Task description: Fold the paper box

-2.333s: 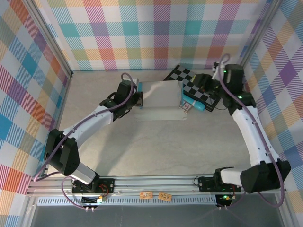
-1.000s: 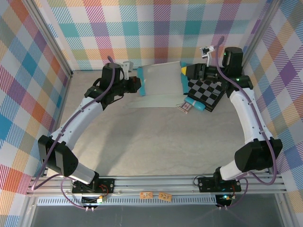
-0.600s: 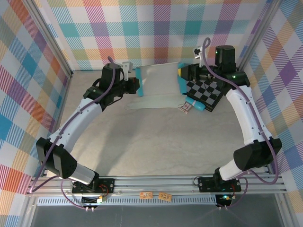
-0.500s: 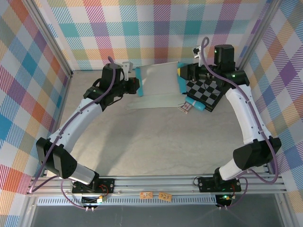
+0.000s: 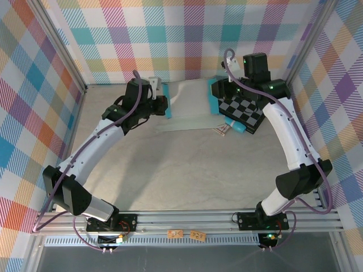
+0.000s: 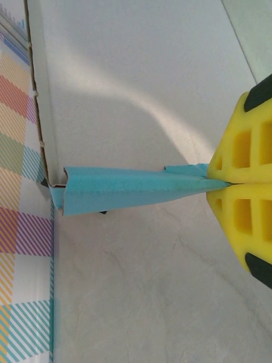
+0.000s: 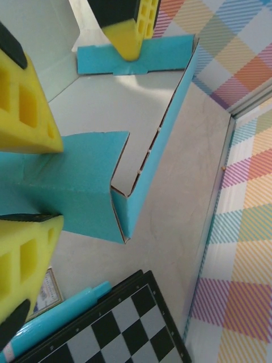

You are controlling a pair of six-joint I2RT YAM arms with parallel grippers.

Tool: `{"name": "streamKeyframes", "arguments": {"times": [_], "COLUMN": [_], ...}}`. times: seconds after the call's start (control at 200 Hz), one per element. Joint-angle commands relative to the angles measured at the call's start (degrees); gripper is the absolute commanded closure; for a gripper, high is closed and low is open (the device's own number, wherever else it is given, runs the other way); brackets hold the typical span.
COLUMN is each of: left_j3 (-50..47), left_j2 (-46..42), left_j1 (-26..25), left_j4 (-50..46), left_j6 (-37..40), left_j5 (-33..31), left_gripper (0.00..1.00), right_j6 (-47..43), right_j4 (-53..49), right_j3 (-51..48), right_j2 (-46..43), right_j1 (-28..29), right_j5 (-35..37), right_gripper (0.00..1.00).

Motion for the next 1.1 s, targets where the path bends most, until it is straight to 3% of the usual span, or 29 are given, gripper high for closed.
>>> {"name": "streamKeyframes", "arguments": {"times": [0.0, 0.115, 0.295, 0.44, 0.625, 0.765, 0.945, 1.1], "left_j3": [3.2, 2.9, 2.1, 2.0, 2.5, 2.5, 2.4, 2.4], "left_j2": [-2.7, -3.5, -4.7, -5.1, -4.8, -4.6, -4.5, -4.5], "left_j1": [-3.4, -4.2, -4.8, -5.3, -7.0, -8.1, -9.3, -10.0], "left_j4": [4.4, 4.4, 4.5, 4.0, 3.7, 3.8, 4.0, 4.5], "left_j6": [2.3, 2.9, 3.9, 4.4, 4.9, 5.1, 5.8, 6.0], "left_j5": [5.4, 5.0, 4.9, 4.5, 3.0, 1.5, 0.2, -0.6], "left_gripper": [1.0, 1.0, 1.0, 1.0, 1.0, 1.0, 1.0, 1.0], "right_j6": [-0.8, -0.7, -0.8, -1.1, -0.1, 1.1, 4.3, 5.5], "right_j4": [-2.1, -2.7, -3.3, -4.3, -5.0, -4.7, -2.6, -7.2], "right_j3": [0.9, 1.4, 2.7, 4.6, 6.2, 6.1, 3.0, 7.0], "right_j2": [0.1, 0.5, 2.0, 3.6, 5.5, 5.7, 3.6, 6.4], "right_j1": [2.7, 3.1, 3.2, 3.4, 6.4, 9.8, 13.6, 17.2], "right_j5": [-0.6, 4.2, 7.2, 9.4, 17.8, 28.8, 45.4, 60.1], "right_gripper": [0.69, 0.62, 0.62, 0.7, 0.85, 1.0, 1.0, 1.0]}}
